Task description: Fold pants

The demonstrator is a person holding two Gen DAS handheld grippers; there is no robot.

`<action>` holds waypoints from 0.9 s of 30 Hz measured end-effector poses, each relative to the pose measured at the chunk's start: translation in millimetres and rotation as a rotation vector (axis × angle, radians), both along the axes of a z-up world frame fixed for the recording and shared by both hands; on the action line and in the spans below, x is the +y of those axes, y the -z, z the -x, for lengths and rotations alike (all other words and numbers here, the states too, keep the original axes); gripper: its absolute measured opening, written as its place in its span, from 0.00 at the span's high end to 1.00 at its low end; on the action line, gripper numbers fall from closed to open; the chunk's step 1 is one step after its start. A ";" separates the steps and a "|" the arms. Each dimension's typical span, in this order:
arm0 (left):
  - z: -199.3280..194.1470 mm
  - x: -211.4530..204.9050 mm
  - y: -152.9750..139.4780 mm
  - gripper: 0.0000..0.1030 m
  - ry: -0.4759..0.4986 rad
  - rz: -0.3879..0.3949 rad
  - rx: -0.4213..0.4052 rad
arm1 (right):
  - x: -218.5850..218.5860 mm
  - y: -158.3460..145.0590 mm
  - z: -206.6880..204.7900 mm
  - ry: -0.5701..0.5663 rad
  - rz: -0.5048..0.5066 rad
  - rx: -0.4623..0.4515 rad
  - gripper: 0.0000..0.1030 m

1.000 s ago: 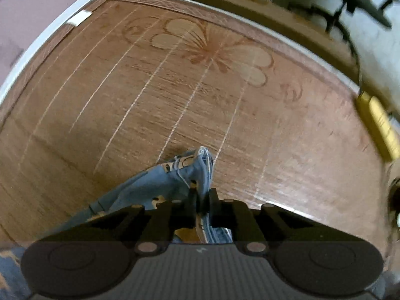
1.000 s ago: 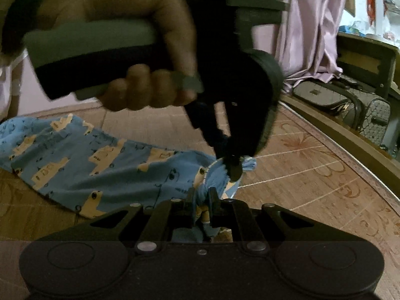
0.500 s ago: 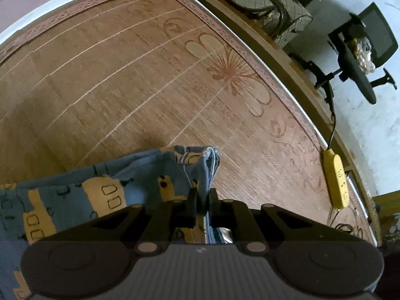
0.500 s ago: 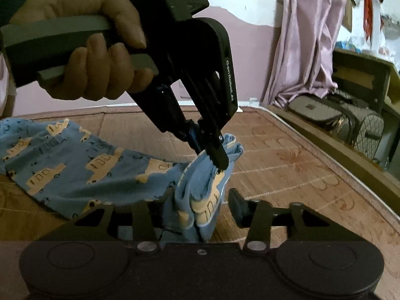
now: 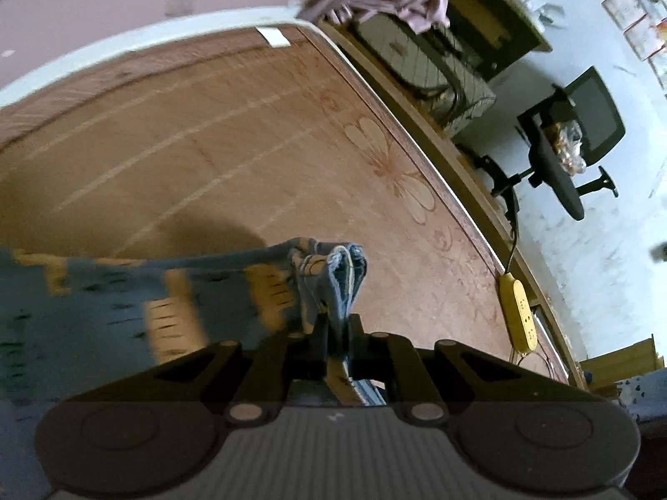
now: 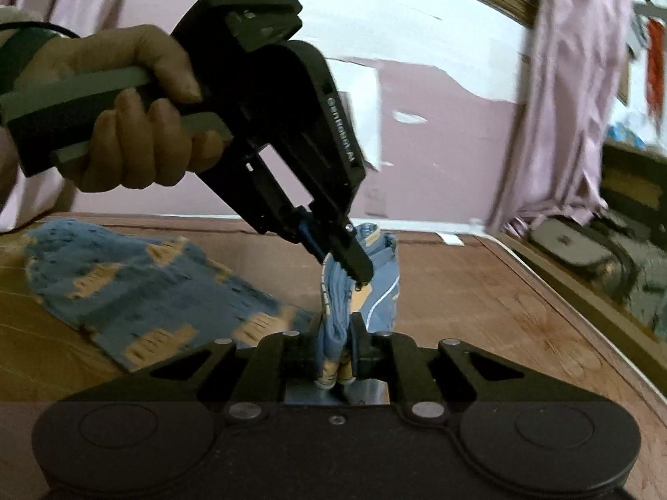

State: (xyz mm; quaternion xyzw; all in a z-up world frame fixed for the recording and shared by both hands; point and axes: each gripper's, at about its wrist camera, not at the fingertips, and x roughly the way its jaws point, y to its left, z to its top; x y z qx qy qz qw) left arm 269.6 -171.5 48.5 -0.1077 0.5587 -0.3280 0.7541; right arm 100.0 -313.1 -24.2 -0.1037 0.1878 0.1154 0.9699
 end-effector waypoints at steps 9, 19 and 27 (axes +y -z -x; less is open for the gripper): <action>-3.9 104.0 40.2 0.91 -0.039 0.021 0.007 | 103.1 21.8 -19.8 -0.103 0.046 0.144 0.89; -10.6 132.8 89.7 0.56 -0.035 0.071 0.050 | 130.0 47.5 -29.9 -0.091 0.062 0.212 0.88; -6.4 113.6 86.3 0.91 -0.068 -0.064 0.018 | 134.3 47.4 -27.1 -0.092 0.089 0.211 0.87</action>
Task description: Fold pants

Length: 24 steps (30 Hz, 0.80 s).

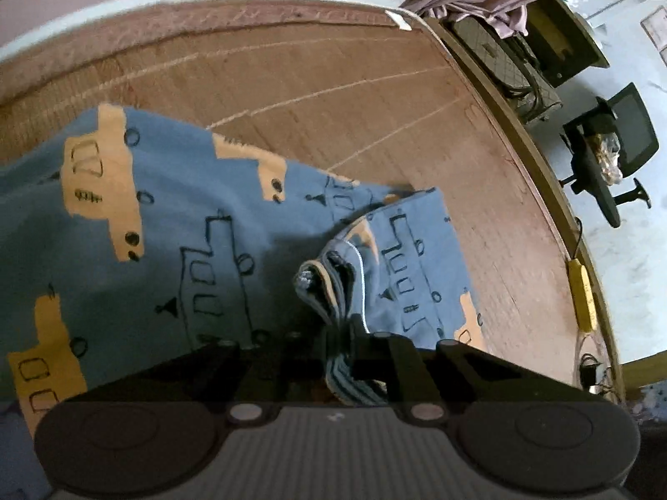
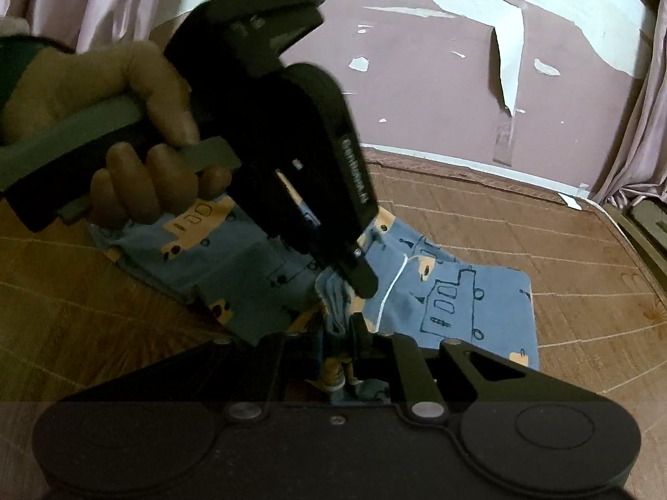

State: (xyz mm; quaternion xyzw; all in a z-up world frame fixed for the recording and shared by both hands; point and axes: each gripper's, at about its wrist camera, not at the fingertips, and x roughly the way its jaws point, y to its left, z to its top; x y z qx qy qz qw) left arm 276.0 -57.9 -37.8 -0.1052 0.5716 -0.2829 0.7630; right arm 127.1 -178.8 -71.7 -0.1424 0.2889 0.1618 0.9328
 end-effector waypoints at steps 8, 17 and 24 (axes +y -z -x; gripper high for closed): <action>8.3 17.5 -41.4 0.91 0.046 -0.012 -0.098 | 24.0 -24.6 7.6 -0.031 0.007 -0.058 0.87; 2.8 86.6 -45.1 0.91 0.043 -0.020 -0.121 | 87.0 -30.7 -3.6 -0.109 0.021 -0.033 0.87; 7.3 118.6 -24.8 0.82 0.044 -0.020 -0.140 | 119.4 -16.0 -7.6 -0.148 0.078 0.011 0.87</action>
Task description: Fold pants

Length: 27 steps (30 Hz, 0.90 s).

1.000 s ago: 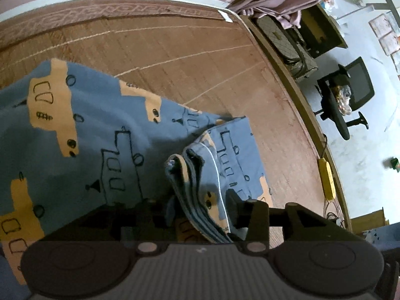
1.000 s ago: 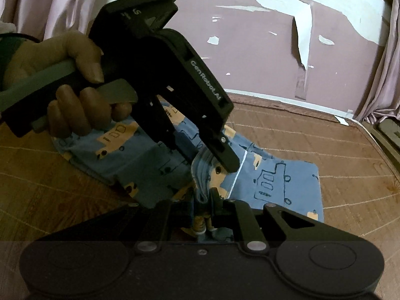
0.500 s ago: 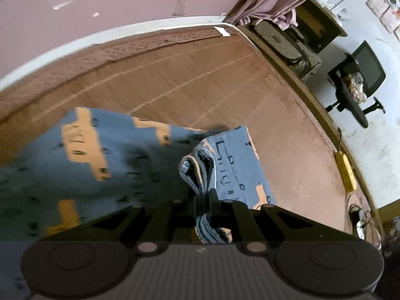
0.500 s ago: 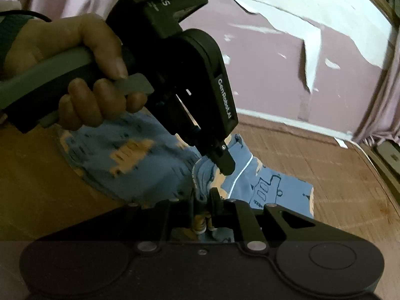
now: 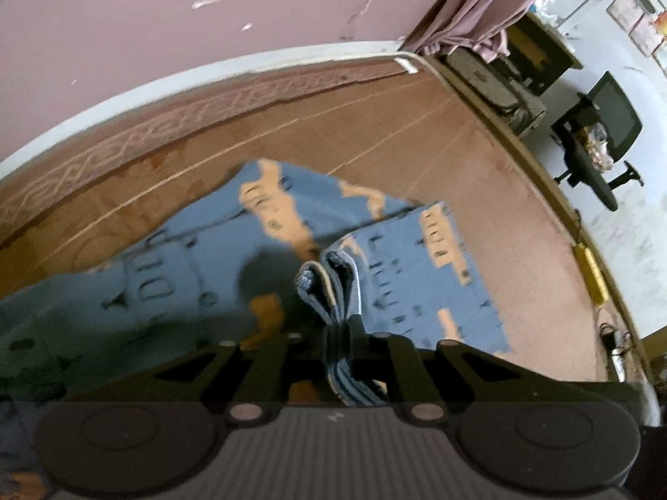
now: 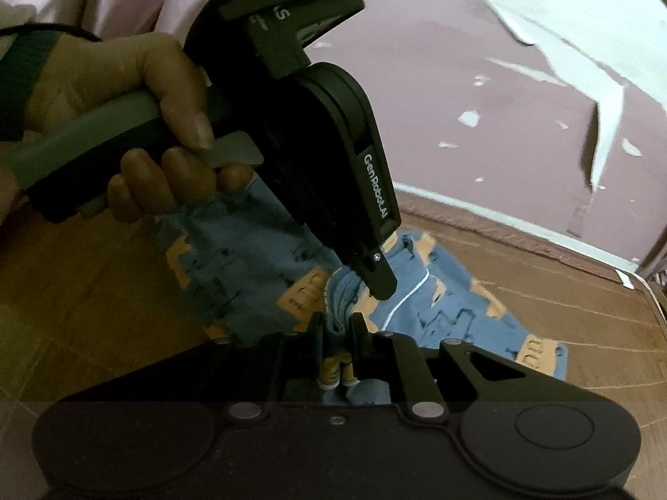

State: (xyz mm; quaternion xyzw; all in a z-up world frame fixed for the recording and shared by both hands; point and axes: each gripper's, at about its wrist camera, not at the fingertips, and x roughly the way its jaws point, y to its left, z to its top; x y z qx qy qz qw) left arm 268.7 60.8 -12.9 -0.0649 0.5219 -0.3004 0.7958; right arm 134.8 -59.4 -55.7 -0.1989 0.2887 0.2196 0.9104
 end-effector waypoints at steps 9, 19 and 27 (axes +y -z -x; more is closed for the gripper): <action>25.7 28.8 -4.4 0.44 -0.135 -0.106 -0.109 | -22.2 -3.9 18.7 -0.041 -0.059 -0.027 0.27; 46.6 -12.1 2.7 0.39 -0.082 -0.178 -0.013 | -174.5 -9.9 -19.6 0.407 -0.279 0.140 0.25; 38.3 -29.7 -4.9 0.90 -0.177 -0.251 -0.024 | -200.2 16.4 -42.8 0.442 -0.413 0.312 0.57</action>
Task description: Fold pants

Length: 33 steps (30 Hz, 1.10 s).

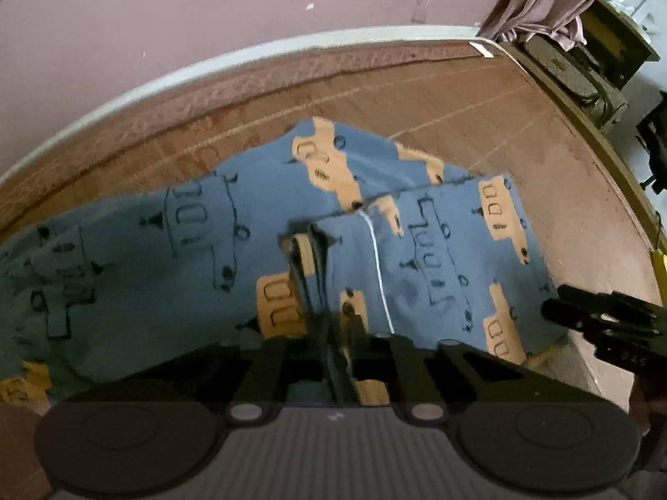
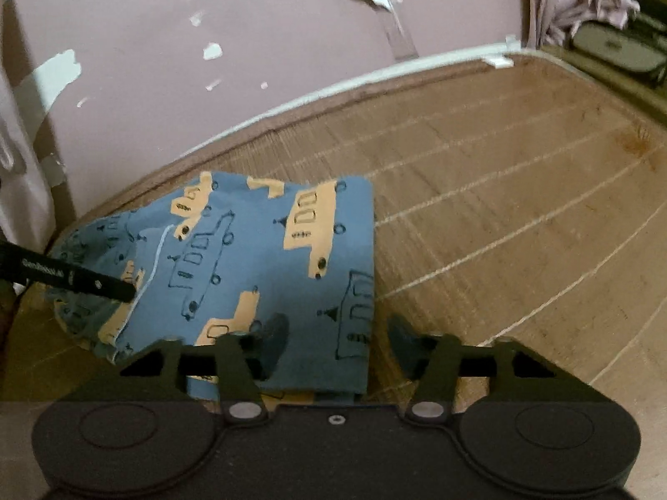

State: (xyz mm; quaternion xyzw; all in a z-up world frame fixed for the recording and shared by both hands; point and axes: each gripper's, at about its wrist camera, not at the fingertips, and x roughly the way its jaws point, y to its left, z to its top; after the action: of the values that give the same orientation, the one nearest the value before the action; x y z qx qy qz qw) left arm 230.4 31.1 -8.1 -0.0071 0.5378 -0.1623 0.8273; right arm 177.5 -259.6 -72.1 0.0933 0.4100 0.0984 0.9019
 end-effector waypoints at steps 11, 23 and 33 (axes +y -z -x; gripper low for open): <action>25.9 -25.2 1.3 0.90 0.076 -0.142 -0.123 | 15.9 1.6 16.6 -0.033 0.138 -0.089 0.95; 111.3 -33.8 -1.1 0.55 0.244 0.066 -0.200 | -18.1 -19.6 73.4 -0.052 0.437 -0.220 0.64; 172.6 84.8 -8.7 0.40 -0.320 0.039 -0.400 | 91.0 -18.3 69.0 -0.357 0.383 -0.347 0.49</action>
State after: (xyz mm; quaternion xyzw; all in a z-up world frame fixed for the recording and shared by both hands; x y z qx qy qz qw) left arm 57.8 115.9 0.6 -0.0757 0.3521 -0.0379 0.9321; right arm 108.5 -168.6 -53.8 -0.1699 0.2710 0.1907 0.9281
